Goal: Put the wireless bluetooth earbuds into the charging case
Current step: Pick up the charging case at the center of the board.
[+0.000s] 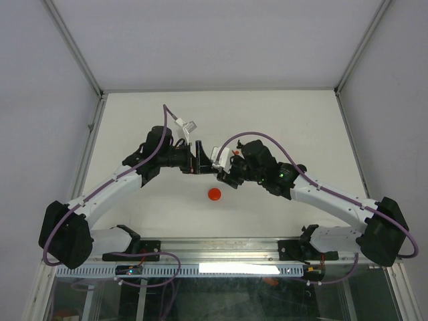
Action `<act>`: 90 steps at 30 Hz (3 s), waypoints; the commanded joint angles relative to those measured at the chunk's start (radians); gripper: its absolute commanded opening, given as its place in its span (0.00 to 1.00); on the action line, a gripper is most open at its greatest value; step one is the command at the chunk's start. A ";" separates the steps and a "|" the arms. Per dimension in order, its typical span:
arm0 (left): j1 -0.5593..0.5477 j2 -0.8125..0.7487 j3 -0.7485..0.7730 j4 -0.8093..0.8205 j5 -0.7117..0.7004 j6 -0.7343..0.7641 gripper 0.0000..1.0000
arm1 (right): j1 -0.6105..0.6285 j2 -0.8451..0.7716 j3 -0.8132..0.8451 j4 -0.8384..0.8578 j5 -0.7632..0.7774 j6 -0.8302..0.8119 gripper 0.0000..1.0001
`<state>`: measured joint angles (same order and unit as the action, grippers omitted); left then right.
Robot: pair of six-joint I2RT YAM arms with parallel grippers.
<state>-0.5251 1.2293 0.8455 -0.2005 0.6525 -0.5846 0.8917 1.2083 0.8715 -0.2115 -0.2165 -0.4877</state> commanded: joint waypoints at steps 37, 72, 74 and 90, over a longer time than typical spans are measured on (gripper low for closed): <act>-0.044 -0.130 -0.140 0.358 -0.056 0.008 0.00 | -0.029 -0.079 0.033 0.090 -0.165 0.010 0.71; -0.068 -0.267 -0.375 1.131 -0.068 -0.049 0.08 | -0.208 0.041 -0.310 1.484 -0.469 1.076 0.49; -0.069 -0.265 -0.375 1.132 -0.069 -0.049 0.08 | -0.209 0.042 -0.306 1.485 -0.472 1.078 0.48; -0.078 -0.288 -0.349 1.024 -0.011 0.017 0.27 | -0.216 0.053 -0.273 1.465 -0.555 1.095 0.00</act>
<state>-0.5900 0.9722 0.4660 0.8791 0.6098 -0.6308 0.6777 1.2682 0.5461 1.2331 -0.7235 0.6239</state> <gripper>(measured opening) 0.238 0.265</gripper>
